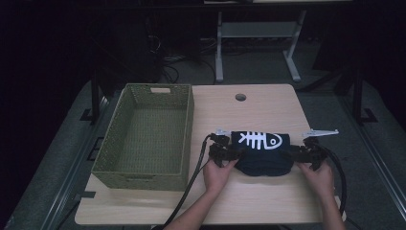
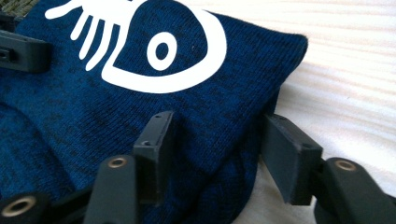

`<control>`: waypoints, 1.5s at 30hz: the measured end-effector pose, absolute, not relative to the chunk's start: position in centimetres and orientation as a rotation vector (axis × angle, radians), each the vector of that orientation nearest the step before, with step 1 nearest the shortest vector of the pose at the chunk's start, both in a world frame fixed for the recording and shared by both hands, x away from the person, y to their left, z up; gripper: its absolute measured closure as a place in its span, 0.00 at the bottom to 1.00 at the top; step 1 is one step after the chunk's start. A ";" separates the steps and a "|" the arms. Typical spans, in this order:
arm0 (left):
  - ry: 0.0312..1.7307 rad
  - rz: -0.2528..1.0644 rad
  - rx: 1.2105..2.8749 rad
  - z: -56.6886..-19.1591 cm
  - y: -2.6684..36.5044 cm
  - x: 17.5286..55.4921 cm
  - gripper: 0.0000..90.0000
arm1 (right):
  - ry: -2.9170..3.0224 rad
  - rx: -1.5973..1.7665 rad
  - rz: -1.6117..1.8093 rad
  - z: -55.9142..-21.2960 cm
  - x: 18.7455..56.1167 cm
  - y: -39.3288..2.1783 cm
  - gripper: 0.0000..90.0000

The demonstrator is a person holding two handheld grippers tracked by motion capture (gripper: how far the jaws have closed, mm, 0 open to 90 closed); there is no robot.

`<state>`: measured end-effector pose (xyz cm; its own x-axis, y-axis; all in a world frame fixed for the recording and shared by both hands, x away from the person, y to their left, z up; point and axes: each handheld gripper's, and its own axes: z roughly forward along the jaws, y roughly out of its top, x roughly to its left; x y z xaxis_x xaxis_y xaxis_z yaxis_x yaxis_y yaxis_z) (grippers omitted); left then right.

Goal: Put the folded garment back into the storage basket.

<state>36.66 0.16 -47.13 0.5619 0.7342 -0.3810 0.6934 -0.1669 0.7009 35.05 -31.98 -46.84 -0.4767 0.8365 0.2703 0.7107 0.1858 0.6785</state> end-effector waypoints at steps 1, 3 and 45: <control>1.144 0.063 1.904 -47.2 0.1 36.6 0.57 | 2.298 1.495 1.149 -46.9 35.0 -31.8 0.56; 1.150 0.057 1.900 -47.2 0.0 36.6 0.60 | 2.294 1.514 1.137 -47.0 35.0 -31.6 0.58; 1.053 0.025 1.861 -40.7 0.7 35.3 0.79 | 2.287 1.472 1.238 -40.6 32.6 -30.7 0.81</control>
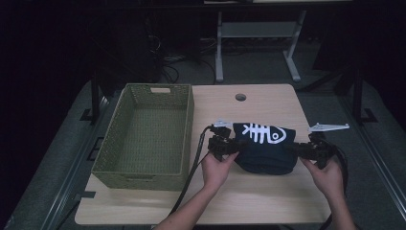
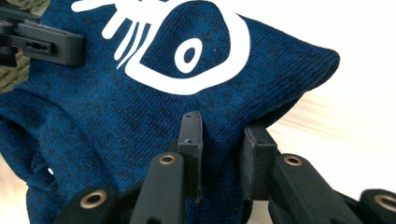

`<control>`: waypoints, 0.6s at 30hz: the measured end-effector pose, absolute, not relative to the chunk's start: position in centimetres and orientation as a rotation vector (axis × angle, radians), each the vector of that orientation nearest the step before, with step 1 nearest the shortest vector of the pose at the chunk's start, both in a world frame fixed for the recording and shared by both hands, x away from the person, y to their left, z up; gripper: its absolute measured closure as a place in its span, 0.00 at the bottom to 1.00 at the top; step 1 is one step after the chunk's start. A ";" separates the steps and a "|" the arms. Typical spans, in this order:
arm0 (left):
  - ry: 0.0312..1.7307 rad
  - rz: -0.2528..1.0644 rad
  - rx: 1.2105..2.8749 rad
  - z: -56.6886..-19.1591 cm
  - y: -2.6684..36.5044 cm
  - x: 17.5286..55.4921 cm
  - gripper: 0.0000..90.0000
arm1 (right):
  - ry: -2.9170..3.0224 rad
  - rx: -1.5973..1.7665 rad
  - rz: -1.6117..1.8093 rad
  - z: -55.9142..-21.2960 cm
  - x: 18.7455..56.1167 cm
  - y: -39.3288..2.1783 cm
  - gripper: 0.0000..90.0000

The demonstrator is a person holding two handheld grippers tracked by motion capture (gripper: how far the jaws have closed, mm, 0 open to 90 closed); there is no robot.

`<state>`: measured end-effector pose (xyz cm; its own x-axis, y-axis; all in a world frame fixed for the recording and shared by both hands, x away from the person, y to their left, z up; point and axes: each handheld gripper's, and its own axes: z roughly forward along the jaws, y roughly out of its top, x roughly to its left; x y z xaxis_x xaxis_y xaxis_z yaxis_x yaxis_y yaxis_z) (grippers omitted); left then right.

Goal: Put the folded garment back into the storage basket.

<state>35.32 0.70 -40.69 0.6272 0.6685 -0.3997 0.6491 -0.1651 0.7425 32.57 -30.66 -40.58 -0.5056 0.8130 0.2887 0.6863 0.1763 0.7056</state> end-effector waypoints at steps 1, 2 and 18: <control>1.050 0.024 1.862 -40.4 0.7 35.3 0.79 | 2.282 1.485 1.238 -40.2 32.5 -30.6 0.81; 1.046 0.026 1.869 -40.2 0.8 35.3 0.79 | 2.281 1.472 1.238 -39.9 32.4 -30.6 0.81; 1.008 0.034 1.876 -36.3 3.1 34.9 0.79 | 2.291 1.404 1.286 -36.0 31.9 -28.8 0.80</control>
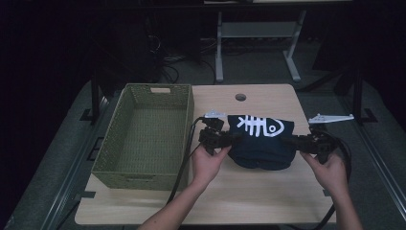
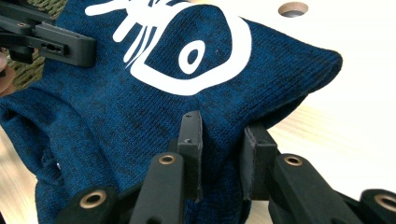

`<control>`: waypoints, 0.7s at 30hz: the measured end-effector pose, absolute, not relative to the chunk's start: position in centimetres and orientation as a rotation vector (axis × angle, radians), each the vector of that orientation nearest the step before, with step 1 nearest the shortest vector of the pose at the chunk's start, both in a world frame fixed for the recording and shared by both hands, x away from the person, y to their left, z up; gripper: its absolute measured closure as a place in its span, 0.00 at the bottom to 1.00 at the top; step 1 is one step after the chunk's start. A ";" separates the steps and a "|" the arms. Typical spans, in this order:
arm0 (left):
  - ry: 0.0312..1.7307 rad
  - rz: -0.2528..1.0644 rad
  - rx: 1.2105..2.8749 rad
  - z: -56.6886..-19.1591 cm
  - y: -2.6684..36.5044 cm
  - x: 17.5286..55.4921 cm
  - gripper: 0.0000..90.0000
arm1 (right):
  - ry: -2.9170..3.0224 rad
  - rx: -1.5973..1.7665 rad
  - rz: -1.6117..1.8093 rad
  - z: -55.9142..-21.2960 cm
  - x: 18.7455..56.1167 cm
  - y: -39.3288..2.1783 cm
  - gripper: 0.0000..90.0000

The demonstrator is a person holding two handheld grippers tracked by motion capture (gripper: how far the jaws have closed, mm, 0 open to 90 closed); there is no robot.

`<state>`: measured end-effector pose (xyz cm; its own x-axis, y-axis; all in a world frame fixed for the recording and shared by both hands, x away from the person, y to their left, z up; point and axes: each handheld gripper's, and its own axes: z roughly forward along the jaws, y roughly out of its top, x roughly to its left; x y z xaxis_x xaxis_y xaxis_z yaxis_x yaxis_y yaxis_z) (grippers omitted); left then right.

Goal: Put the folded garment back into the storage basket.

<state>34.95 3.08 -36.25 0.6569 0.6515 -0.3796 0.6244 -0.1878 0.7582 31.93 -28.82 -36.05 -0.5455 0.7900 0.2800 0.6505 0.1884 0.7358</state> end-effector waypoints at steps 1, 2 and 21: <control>1.007 0.033 1.875 -36.1 3.2 35.0 0.79 | 2.292 1.409 1.286 -35.9 31.9 -28.7 0.80; 1.008 0.035 1.880 -36.0 3.3 35.0 0.79 | 2.295 1.401 1.288 -35.8 32.0 -28.6 0.80; 1.013 -0.005 1.857 -33.4 6.8 35.7 0.79 | 2.306 1.355 1.384 -32.8 32.8 -26.3 0.81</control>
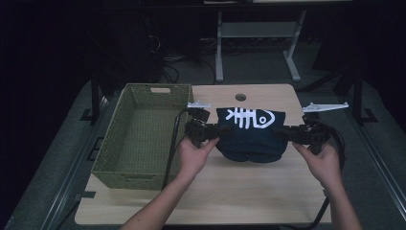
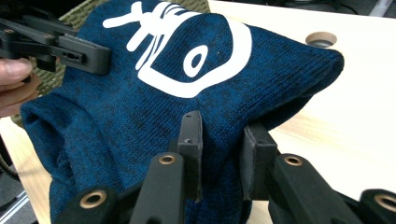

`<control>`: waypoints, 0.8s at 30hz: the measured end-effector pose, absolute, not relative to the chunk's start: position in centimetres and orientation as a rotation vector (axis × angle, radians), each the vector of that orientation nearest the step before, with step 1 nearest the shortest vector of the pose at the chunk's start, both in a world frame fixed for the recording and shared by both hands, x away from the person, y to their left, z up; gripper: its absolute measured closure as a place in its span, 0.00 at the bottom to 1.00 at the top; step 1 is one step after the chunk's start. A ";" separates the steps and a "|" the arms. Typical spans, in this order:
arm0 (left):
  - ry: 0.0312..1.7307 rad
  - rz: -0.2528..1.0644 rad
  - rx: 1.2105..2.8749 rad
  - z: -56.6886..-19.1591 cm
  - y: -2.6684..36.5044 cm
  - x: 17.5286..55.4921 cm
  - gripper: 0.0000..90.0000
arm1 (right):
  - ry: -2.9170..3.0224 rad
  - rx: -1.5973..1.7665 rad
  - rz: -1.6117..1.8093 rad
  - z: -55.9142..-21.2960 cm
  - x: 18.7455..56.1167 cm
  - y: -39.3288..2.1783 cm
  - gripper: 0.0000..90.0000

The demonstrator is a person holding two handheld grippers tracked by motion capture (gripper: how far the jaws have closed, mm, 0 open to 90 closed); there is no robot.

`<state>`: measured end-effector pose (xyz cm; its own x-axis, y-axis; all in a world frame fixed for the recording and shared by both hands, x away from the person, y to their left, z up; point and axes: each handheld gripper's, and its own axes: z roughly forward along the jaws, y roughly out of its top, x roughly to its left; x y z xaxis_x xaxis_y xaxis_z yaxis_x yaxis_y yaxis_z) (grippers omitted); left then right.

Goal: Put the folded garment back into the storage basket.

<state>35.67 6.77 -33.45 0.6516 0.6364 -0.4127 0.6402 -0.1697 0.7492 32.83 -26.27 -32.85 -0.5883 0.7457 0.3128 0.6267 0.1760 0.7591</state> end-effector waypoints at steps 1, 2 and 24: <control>1.014 -0.008 1.853 -33.4 7.0 35.7 0.79 | 2.305 1.352 1.386 -32.7 32.9 -26.1 0.80; 1.018 -0.009 1.848 -33.3 7.2 35.8 0.79 | 2.306 1.352 1.388 -32.6 32.9 -26.0 0.81; 1.033 0.022 1.838 -31.5 10.4 35.7 0.78 | 2.344 1.300 1.385 -30.6 33.8 -22.5 0.81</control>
